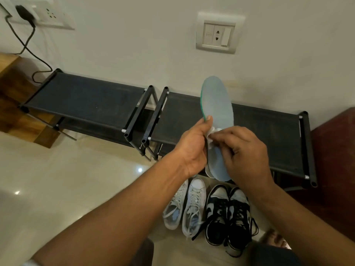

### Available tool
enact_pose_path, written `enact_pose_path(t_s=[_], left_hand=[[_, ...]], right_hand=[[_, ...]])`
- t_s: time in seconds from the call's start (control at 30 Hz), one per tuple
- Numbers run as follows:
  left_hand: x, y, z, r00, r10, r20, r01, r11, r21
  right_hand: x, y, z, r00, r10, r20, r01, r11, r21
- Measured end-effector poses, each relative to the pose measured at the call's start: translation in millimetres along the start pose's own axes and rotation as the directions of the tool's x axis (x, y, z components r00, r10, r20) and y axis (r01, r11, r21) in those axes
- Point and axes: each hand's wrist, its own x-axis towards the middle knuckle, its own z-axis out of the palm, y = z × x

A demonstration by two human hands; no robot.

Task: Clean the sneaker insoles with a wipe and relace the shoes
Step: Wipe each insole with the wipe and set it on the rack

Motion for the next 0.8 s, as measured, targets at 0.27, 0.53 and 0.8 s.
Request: enact_pose_path(t_s=[0.27,0.53,0.8], left_hand=[[5,10,-9,0.998,0.047,-0.029,-0.048,0.998,-0.049],[11,16,-14,0.995,0.096,-0.016,-0.097,0.99,-0.099],[11,24,-17,0.995,0.094,-0.031,-0.097,0.987,-0.128]], right_hand=[[-7,-3,-2,0.979,-0.153,0.137,0.166,0.982,-0.094],[-10,-4,-2,0.966,-0.112,0.234,0.147,0.98,-0.136],[-18,-7,4,0.96,-0.151,0.237,0.179,0.978,-0.104]])
